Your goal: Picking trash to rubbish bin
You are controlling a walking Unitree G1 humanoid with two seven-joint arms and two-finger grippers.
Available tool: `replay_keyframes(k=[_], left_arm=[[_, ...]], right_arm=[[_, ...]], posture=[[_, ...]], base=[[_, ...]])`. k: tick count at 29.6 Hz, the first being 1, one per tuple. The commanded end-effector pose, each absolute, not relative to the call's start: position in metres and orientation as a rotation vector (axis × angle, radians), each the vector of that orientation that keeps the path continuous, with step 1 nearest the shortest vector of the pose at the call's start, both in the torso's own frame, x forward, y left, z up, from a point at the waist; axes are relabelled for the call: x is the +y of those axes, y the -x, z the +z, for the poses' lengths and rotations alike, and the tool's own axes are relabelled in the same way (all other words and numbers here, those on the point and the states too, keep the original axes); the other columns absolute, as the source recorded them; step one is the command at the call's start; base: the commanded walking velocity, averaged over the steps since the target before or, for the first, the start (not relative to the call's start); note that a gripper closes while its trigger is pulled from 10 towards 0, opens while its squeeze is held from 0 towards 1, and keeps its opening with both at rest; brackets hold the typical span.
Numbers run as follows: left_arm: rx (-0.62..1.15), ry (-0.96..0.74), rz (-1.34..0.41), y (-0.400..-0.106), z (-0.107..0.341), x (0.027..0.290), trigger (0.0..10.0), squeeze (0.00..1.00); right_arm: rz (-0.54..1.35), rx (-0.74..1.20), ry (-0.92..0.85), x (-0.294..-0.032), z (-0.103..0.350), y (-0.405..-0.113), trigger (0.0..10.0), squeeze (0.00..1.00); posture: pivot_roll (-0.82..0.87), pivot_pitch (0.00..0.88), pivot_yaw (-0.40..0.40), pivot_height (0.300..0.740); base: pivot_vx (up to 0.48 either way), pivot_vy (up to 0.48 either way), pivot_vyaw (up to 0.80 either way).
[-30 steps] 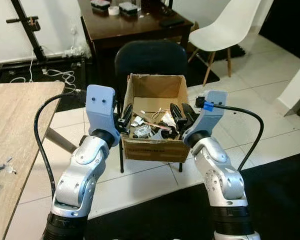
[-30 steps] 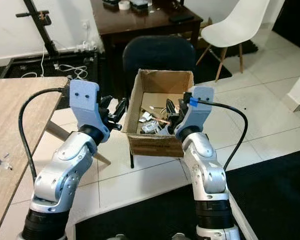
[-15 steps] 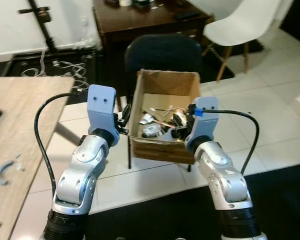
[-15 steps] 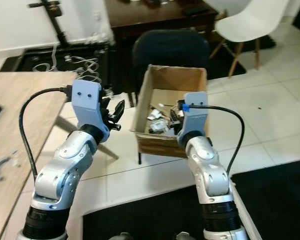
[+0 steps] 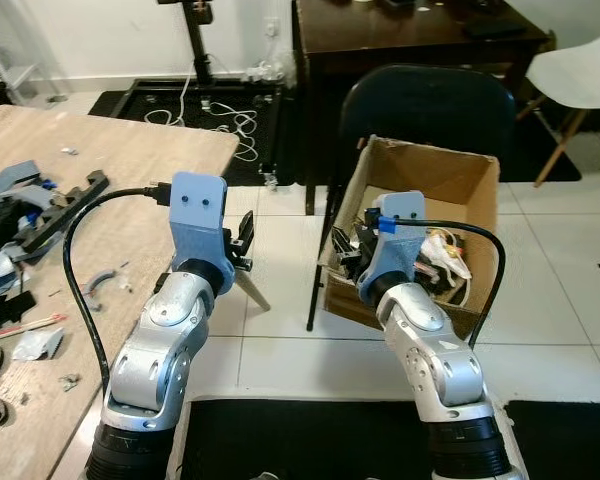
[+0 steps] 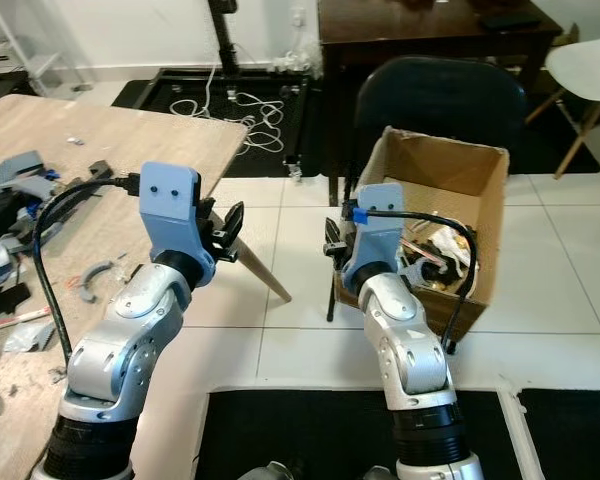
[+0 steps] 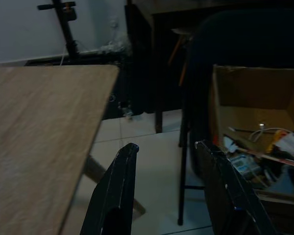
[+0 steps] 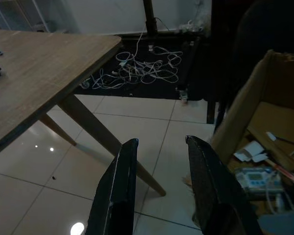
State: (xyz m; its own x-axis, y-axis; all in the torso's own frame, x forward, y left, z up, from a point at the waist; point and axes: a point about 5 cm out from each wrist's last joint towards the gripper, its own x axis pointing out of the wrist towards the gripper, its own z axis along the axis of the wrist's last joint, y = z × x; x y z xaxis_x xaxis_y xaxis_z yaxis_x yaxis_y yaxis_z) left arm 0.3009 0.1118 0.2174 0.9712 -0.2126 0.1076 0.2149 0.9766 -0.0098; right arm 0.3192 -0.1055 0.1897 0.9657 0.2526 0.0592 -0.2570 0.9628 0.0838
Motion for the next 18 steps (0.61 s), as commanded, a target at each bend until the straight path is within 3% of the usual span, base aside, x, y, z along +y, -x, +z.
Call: replay_keyframes(k=[1, 18], left_arm=[[-0.088, 0.025, -0.204, -0.2994, 0.2135, 0.1135, 10.0, 0.00], [-0.074, 0.050, -0.189, -0.2968, 0.2098, 0.1066, 10.0, 0.00]], right_arm=[[0.282, -0.056, -0.119, -0.1014, 0.1918, -0.3164, 10.0, 0.00], [0.247, -0.046, -0.231, -0.1042, 0.1931, -0.3149, 10.0, 0.00]], posture=[[0.07, 0.176, 0.066, 0.740], [0.06, 0.193, 0.061, 0.740]], base=[[0.000, 0.000, 0.80], [0.000, 0.000, 0.80]])
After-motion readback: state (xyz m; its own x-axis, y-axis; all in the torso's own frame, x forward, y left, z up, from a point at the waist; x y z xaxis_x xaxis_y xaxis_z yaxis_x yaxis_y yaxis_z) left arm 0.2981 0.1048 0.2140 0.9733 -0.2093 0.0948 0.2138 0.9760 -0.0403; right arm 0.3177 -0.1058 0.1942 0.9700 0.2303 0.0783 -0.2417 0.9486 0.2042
